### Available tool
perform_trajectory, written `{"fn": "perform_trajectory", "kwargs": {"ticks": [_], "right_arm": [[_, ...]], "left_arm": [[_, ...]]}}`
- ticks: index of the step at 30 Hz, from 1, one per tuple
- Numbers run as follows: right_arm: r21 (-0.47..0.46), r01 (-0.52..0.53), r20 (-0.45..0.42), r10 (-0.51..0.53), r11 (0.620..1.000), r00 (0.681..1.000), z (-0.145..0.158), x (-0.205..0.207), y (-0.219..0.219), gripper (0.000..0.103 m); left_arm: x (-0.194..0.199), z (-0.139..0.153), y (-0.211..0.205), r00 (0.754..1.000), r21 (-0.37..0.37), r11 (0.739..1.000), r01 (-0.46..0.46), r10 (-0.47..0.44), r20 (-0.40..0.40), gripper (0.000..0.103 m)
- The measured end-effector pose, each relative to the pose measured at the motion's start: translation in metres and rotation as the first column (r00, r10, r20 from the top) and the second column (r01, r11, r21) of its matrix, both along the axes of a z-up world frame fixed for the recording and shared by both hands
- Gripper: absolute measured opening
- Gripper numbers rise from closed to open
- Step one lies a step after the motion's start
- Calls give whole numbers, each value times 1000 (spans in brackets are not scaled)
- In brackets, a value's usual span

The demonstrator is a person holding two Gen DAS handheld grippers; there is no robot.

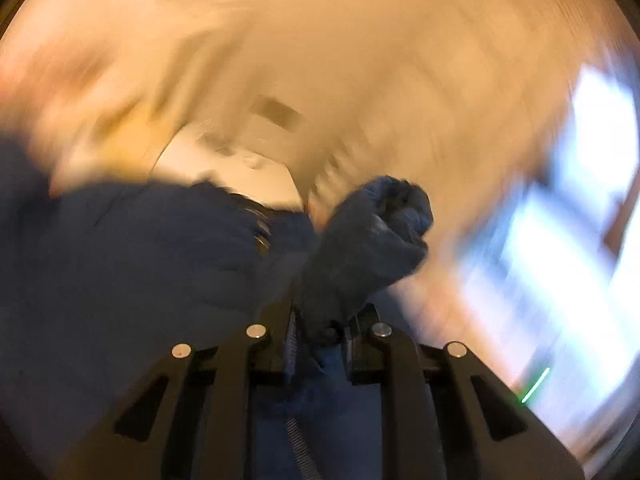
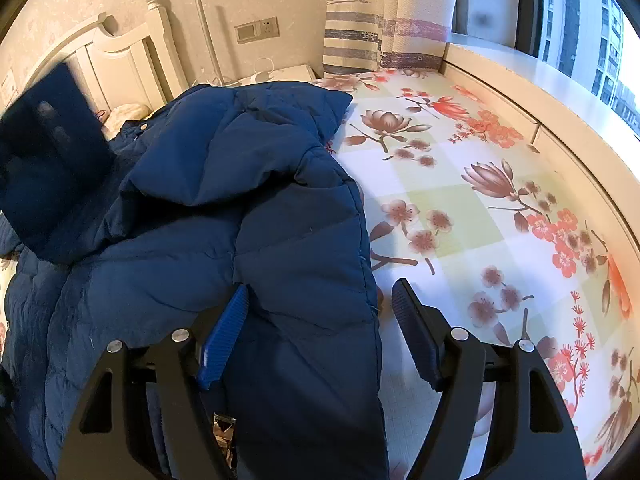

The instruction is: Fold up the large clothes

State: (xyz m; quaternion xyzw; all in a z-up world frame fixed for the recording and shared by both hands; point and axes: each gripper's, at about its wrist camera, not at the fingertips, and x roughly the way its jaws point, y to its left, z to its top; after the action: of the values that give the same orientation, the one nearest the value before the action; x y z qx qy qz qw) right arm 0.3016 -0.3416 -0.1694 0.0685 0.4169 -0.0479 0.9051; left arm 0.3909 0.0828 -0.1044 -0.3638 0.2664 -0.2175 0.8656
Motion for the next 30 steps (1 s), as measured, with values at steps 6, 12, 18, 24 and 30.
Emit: {"fn": "perform_trajectory", "kwargs": {"ticks": [6,12,18,24,30], "right_arm": [[-1,0,-1,0,1000,1000,0,0,0,71],[-8,2,-1,-2,1000,1000,0,0,1,71],[-11,3,-2,-3,1000,1000,0,0,1,71],[-9,2,-2,-2,1000,1000,0,0,0,71],[-10,3,-2,-3,1000,1000,0,0,1,71]], "left_arm": [[-2,-65,70,954,-111,976,-186,153,-257,38],[-13,-62,47,972,52,992,-114,122,-200,77],[-41,-28,6,961,505,838,-207,270,-53,78],[-72,5,-4,873,603,635,-484,403,276,93],[-38,-7,-8,965,620,742,-254,237,112,101]]}}
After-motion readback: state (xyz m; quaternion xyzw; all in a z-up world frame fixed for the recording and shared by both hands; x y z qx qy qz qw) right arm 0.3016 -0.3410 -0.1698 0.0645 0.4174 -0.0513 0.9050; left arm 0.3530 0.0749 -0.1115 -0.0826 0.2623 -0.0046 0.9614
